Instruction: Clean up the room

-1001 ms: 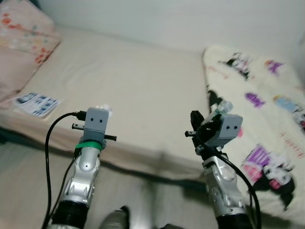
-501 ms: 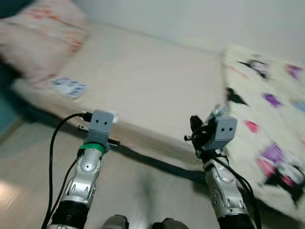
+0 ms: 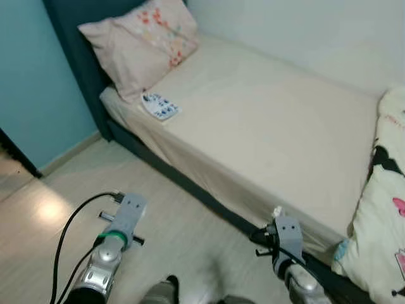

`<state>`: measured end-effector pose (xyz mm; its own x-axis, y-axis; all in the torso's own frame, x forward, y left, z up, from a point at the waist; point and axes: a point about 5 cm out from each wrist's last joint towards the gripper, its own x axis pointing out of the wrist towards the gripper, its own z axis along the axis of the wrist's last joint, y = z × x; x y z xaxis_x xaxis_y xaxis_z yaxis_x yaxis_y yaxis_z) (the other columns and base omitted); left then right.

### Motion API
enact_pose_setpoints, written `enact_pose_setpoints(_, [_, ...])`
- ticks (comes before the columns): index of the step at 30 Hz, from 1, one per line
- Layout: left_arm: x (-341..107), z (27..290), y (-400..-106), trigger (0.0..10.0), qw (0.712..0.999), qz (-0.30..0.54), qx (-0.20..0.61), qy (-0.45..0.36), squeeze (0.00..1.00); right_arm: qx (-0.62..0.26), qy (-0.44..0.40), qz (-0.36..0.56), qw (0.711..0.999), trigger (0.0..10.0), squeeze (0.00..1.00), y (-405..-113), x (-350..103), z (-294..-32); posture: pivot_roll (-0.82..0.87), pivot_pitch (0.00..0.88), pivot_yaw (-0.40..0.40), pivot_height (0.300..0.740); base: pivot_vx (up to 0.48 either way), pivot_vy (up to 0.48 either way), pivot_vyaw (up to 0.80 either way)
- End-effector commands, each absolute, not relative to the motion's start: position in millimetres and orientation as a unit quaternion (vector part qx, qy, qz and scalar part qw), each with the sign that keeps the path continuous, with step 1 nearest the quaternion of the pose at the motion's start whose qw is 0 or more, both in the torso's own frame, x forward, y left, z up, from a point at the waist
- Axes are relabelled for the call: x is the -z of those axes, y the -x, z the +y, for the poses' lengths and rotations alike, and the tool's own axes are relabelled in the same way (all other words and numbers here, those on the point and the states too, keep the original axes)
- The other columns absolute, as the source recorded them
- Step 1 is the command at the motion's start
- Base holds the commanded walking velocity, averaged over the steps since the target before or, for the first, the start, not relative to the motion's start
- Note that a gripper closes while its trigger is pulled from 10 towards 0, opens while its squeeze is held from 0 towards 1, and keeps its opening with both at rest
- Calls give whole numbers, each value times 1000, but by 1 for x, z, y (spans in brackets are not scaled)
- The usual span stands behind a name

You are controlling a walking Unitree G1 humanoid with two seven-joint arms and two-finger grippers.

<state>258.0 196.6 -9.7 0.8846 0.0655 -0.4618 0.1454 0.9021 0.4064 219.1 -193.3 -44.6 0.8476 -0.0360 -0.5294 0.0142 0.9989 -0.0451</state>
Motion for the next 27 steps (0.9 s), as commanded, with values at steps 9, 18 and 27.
enact_pose_setpoints(9, [47,217,-222,10000,915,355,-17,-191,0,48,26,356,933,10000,0,-187,69,-208,54,0,-28,740,0,0,706])
enact_pose_setpoints(18, [64,219,-204,10000,896,412,-25,-165,0,54,6,369,928,10000,0,-178,75,-209,53,2,-34,740,0,0,710])
enact_pose_setpoints(27, [64,217,-206,10000,900,407,-26,-156,0,50,-7,356,933,10000,0,-185,72,-205,53,2,-34,740,0,0,712])
